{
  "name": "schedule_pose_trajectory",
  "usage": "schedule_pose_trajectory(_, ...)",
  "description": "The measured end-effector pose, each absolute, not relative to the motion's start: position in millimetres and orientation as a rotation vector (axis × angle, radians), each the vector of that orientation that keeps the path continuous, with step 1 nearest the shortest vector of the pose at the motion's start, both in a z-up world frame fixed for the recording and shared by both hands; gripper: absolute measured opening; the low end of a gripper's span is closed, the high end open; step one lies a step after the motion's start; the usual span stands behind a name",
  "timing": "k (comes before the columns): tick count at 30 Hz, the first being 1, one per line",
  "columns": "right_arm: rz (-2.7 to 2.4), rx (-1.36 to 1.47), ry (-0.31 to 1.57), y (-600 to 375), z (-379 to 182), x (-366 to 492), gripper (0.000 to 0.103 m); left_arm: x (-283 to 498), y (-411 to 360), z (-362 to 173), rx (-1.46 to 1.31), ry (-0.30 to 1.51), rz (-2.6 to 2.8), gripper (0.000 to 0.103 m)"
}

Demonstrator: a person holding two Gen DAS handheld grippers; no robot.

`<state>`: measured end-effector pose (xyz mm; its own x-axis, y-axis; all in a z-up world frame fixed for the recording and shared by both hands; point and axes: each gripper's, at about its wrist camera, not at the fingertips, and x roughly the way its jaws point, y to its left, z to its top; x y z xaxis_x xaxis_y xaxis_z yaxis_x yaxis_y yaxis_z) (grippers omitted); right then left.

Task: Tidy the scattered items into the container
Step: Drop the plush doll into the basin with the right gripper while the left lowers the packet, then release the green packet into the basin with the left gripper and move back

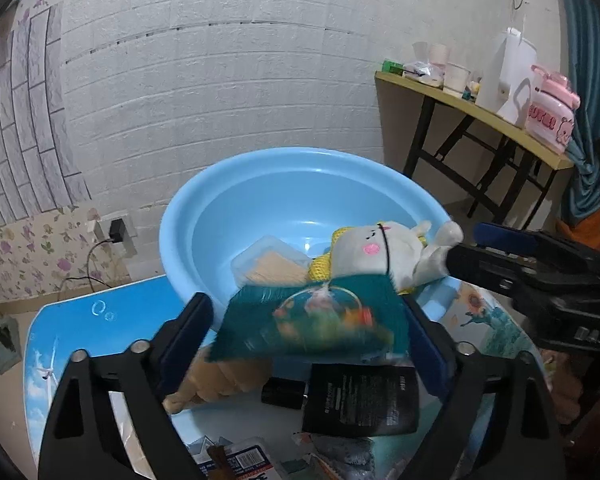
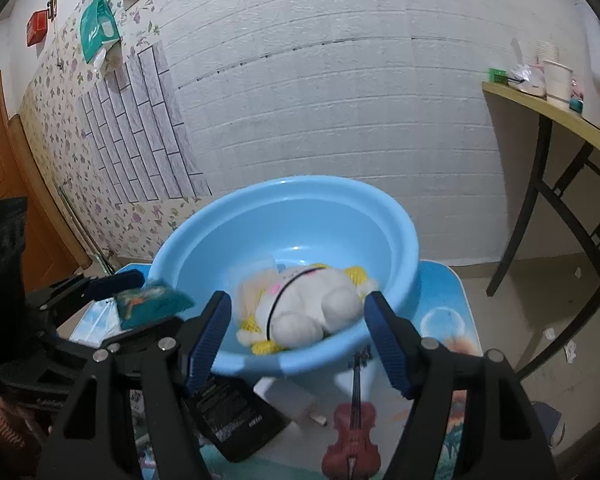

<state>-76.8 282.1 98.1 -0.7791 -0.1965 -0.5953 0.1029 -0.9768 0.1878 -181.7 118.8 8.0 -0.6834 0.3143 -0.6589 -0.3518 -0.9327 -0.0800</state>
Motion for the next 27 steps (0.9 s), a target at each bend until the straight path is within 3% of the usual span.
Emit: schedule_pose_trajectory(27, -2.813, 1.044, -0.251, 291, 90, -63, 0.07, -170, 110, 16, -0.958, 0.058, 2.604, 0.096)
